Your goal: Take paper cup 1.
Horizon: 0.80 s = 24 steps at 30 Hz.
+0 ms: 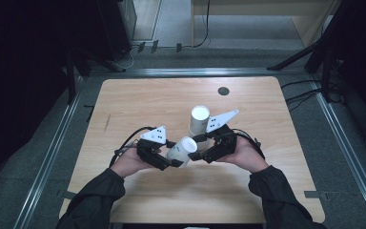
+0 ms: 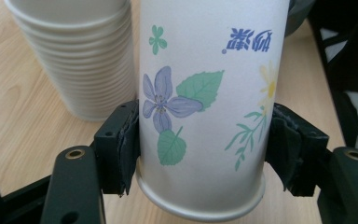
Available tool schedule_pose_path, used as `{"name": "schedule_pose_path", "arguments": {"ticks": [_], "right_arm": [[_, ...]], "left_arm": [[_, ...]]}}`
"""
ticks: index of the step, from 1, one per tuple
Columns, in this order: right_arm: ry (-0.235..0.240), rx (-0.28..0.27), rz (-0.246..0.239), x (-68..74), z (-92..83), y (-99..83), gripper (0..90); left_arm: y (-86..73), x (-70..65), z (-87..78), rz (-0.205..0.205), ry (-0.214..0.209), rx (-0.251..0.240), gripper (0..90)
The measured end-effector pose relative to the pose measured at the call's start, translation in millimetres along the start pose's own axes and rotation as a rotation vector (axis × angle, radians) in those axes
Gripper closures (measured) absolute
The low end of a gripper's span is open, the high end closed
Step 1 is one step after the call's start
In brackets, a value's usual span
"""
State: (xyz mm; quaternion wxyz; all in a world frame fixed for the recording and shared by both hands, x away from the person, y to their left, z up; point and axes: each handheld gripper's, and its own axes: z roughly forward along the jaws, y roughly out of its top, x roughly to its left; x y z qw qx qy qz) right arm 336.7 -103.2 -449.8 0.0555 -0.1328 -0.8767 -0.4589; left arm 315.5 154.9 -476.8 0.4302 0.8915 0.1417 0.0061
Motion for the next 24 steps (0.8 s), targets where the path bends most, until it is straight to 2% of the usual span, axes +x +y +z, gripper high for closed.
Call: {"name": "schedule_pose_path", "arguments": {"ticks": [2, 3, 8, 13, 17, 20, 24], "right_arm": [[-0.007, 0.01, -0.004, 1.8, -1.8, -0.9, 29.0], [-0.01, 0.012, -0.013, 2.8, -2.4, -2.0, 29.0], [-0.037, 0.031, -0.033, 7.4, -3.0, -7.5, 29.0], [-0.052, 0.033, -0.026, 6.5, -3.5, -13.3, 29.2], [-0.053, 0.026, -0.032, 7.1, -2.9, -13.3, 29.2], [-0.048, 0.02, -0.043, 8.4, -1.1, -12.3, 29.2], [-0.058, 0.017, -0.057, 9.8, 2.1, -12.2, 25.3]], "left_arm": [[1.1, 2.4, -3.9, 0.001, -0.019, 0.012, 33.3], [2.4, 3.4, -5.6, 0.001, -0.016, 0.02, 33.3], [18.8, 11.2, -10.9, 0.025, -0.04, 0.118, 32.8], [34.3, 12.2, -12.3, 0.076, -0.045, 0.194, 32.4], [35.3, 6.3, -12.0, 0.106, -0.055, 0.191, 32.4], [33.7, 3.5, -9.6, 0.121, -0.057, 0.236, 32.4], [31.3, 0.4, -7.1, 0.127, -0.066, 0.265, 32.4]]}}
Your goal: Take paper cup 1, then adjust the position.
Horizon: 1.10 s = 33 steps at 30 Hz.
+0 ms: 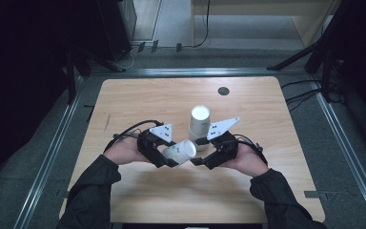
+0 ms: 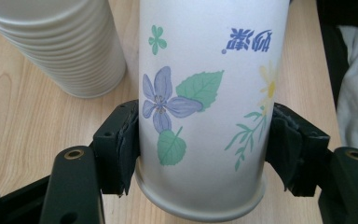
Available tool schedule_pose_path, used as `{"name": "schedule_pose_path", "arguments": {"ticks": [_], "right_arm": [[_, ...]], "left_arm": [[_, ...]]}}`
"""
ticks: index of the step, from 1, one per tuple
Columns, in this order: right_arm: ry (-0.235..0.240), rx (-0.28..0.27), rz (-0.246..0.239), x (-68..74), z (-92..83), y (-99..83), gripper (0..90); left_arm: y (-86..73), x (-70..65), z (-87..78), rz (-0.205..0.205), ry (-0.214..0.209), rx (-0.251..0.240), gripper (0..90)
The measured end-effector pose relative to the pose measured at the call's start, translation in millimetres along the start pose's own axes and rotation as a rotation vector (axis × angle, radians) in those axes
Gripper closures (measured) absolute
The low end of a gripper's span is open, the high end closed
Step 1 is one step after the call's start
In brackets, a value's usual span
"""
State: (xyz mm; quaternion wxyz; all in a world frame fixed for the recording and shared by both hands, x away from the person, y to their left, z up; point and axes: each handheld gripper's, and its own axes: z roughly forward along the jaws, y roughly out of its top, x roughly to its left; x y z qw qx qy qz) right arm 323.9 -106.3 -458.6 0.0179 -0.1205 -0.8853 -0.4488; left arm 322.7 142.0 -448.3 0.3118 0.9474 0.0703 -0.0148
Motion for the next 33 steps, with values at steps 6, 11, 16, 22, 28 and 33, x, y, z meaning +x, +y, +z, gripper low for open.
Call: {"name": "schedule_pose_path", "arguments": {"ticks": [6, 11, 16, 22, 28, 33], "right_arm": [[0.012, -0.014, 0.004, -0.5, 1.6, 0.4, 24.7], [0.019, -0.007, 0.001, 0.2, 4.3, 0.0, 23.9], [0.016, -0.003, -0.009, 1.5, 6.0, 0.4, 23.3], [0.035, -0.002, -0.017, 3.1, 10.4, 1.9, 23.3], [0.054, 0.009, -0.029, 6.0, 16.2, 3.5, 24.7], [0.072, 0.02, -0.034, 6.8, 20.1, 4.1, 29.5]], "left_arm": [[-0.7, 0.0, 3.7, -0.007, -0.005, 0.024, 32.3], [0.1, -0.9, 5.6, 0.006, -0.001, 0.031, 31.9], [2.5, -1.9, 7.7, 0.02, -0.001, 0.04, 31.9], [6.4, -4.2, 10.7, 0.029, -0.004, 0.048, 31.8], [10.6, -7.9, 15.2, 0.045, -0.009, 0.059, 31.9], [12.1, -8.5, 16.7, 0.045, -0.006, 0.057, 31.8]]}}
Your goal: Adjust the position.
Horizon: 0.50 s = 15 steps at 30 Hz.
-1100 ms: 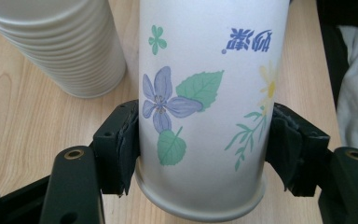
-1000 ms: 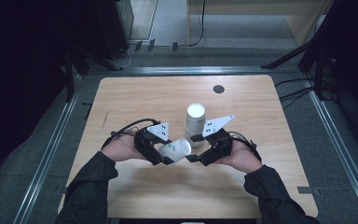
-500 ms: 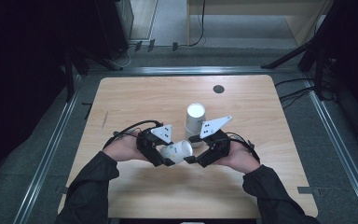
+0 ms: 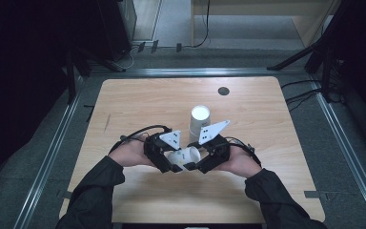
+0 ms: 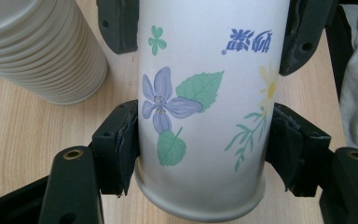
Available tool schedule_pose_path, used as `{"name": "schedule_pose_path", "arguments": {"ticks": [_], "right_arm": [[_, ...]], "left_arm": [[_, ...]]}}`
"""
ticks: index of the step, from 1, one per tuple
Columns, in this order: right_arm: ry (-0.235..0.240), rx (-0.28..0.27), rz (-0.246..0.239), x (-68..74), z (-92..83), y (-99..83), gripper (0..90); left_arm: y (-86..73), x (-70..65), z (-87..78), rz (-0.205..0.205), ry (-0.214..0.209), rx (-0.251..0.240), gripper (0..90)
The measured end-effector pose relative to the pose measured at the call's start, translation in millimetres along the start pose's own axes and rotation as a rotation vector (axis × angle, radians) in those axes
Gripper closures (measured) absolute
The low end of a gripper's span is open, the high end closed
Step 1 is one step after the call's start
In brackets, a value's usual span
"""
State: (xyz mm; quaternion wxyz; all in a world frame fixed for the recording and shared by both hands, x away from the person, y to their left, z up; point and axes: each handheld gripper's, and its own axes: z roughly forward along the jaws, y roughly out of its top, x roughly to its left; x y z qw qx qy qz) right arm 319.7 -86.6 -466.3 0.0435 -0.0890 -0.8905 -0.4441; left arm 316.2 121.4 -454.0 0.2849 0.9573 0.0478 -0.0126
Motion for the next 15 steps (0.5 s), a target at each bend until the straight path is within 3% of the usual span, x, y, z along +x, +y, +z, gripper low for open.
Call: {"name": "schedule_pose_path", "arguments": {"ticks": [2, 7, 11, 15], "right_arm": [[0.009, -0.002, -0.016, 0.1, 0.1, 0.4, 34.4], [0.01, 0.002, -0.011, 0.8, -1.2, 1.7, 34.8], [0.013, -0.005, -0.008, 0.8, -3.4, 1.6, 34.7], [0.012, -0.016, -0.004, -0.7, -7.5, 1.2, 34.6]], "left_arm": [[-0.9, 0.8, -0.3, -0.002, -0.001, -0.001, 31.8], [-2.8, 1.0, -0.8, -0.022, -0.007, -0.03, 28.9], [-4.6, 3.7, -0.8, -0.058, -0.006, -0.05, 15.7], [-8.7, 5.5, -2.9, -0.086, 0.014, -0.082, 10.1]]}}
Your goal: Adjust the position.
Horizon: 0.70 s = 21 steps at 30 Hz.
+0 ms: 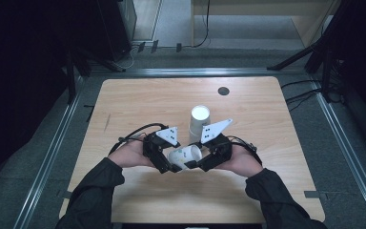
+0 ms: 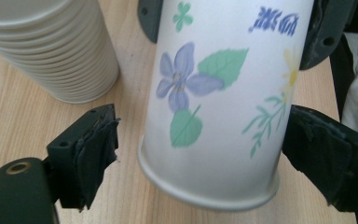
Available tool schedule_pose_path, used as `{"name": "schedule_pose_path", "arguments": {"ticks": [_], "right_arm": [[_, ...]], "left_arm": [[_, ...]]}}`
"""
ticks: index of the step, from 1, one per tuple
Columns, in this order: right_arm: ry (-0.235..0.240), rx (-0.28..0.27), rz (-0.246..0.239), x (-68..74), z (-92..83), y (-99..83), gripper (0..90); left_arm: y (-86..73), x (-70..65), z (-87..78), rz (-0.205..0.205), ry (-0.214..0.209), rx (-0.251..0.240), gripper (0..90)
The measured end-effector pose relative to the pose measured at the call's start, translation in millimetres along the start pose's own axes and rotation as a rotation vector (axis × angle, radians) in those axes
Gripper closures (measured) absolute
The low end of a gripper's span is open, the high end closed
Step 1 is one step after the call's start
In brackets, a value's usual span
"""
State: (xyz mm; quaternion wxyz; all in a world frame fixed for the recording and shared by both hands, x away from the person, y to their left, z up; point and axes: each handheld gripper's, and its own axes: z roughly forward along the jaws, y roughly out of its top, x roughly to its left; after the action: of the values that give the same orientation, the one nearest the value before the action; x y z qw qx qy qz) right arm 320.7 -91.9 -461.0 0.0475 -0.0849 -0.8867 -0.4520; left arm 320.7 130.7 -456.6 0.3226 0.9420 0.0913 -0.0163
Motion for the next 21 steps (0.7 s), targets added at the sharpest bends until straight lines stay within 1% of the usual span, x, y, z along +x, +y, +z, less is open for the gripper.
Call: {"name": "schedule_pose_path", "arguments": {"ticks": [1, 5, 7, 9, 11, 13, 15, 16, 19, 20, 21], "right_arm": [[0.0, -0.003, 0.005, 0.0, -1.2, -0.2, 34.5], [-0.01, -0.02, 0.009, -1.9, -6.0, -1.1, 34.5], [-0.012, -0.029, 0.015, -2.2, -8.9, -1.5, 34.4], [-0.013, -0.039, 0.015, -2.6, -11.8, -1.8, 34.4], [-0.012, -0.046, 0.014, -2.7, -14.2, -2.2, 34.4], [-0.014, -0.057, 0.017, -3.3, -17.5, -2.6, 34.4], [-0.014, -0.065, 0.026, -3.9, -19.8, -3.0, 34.4], [-0.017, -0.068, 0.025, -4.4, -21.4, -3.1, 34.4], [-0.018, -0.08, 0.025, -4.4, -24.7, -2.9, 34.4], [-0.016, -0.085, 0.027, -4.5, -25.5, -2.8, 34.4], [-0.016, -0.09, 0.029, -4.7, -26.3, -2.7, 34.4]], "left_arm": [[-1.4, 0.8, -1.4, -0.008, -0.002, -0.011, 9.0], [-5.3, 2.7, -4.7, -0.036, 0.013, -0.053, 9.0], [-7.3, 2.6, -5.3, -0.044, 0.013, -0.062, 8.6], [-10.9, 2.9, -5.7, -0.056, 0.001, -0.087, 8.5], [-13.4, 3.1, -5.7, -0.061, 0.005, -0.102, 8.0], [-15.0, 3.4, -5.4, -0.075, -0.01, -0.129, 7.5], [-15.2, 3.8, -4.0, -0.08, -0.016, -0.144, 7.5], [-15.0, 3.6, -3.2, -0.075, -0.009, -0.142, 7.5], [-14.4, 3.2, -0.5, -0.079, -0.016, -0.152, 7.3], [-14.1, 3.2, 0.2, -0.078, -0.016, -0.159, 7.3], [-14.3, 2.8, 1.1, -0.088, -0.023, -0.179, 7.3]]}}
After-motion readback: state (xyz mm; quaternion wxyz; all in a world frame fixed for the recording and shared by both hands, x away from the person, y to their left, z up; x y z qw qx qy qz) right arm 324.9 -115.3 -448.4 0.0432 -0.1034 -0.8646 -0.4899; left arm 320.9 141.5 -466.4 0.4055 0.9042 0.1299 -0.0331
